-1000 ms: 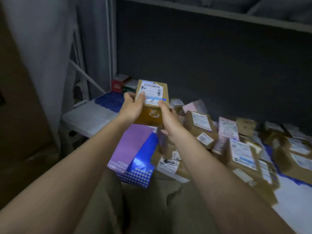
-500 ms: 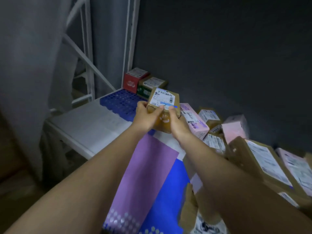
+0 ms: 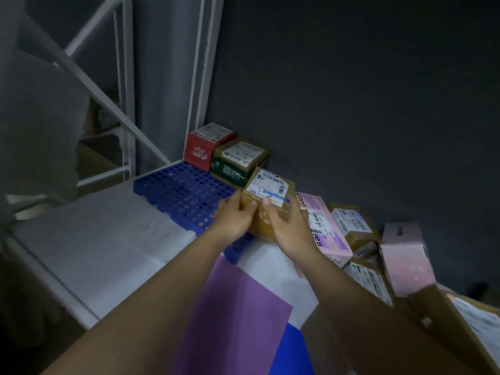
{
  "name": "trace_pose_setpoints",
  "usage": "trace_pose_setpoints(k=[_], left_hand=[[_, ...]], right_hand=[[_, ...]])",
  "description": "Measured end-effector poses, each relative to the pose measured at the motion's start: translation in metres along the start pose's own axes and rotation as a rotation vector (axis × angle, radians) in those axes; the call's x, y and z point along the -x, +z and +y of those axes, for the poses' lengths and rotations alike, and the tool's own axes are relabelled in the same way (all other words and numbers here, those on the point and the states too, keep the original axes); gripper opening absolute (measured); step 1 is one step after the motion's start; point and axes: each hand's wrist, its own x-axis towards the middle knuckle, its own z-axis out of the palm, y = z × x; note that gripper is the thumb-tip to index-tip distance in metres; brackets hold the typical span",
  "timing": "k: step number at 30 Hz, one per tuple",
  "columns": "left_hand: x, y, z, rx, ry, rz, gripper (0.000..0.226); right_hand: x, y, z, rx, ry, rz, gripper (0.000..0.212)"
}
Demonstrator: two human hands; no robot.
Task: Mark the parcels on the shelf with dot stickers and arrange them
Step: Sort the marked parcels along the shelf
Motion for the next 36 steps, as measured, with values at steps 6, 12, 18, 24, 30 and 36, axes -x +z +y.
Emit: trace_pose_setpoints(k=[6, 12, 18, 24, 30, 36], left_hand=[[-0.034, 0.008, -0.004, -0.142, 0.029, 0.12, 0.055], [-0.057, 0.012, -0.007, -0.102, 0.082, 0.015, 0.021], [-0.043, 0.009, 0.0, -0.31, 0.119, -0.229, 0.044], [0.007, 0.008, 0.002, -0.323, 0.11, -0.199, 0.048], [0.058, 0.012, 0.011, -0.328, 0.065, -0.221, 0.043], [0.112, 0.009, 0.05, -0.241, 0.087, -0.205, 0.047]], right_hand=[[-0.031, 0.012, 0.01, 0.173, -0.074, 0.087, 0.068], [-0.075, 0.021, 0.002, 0.202, -0.054, 0.172, 0.067], [-0.074, 0.005, 0.007, 0.071, -0.155, 0.182, 0.082], [-0.005, -0.049, 0.031, 0.595, 0.155, 0.147, 0.113], [0.027, -0.064, 0.033, 0.486, 0.34, 0.086, 0.114], [0.073, -0.109, -0.01, 0.212, 0.151, 0.259, 0.105]])
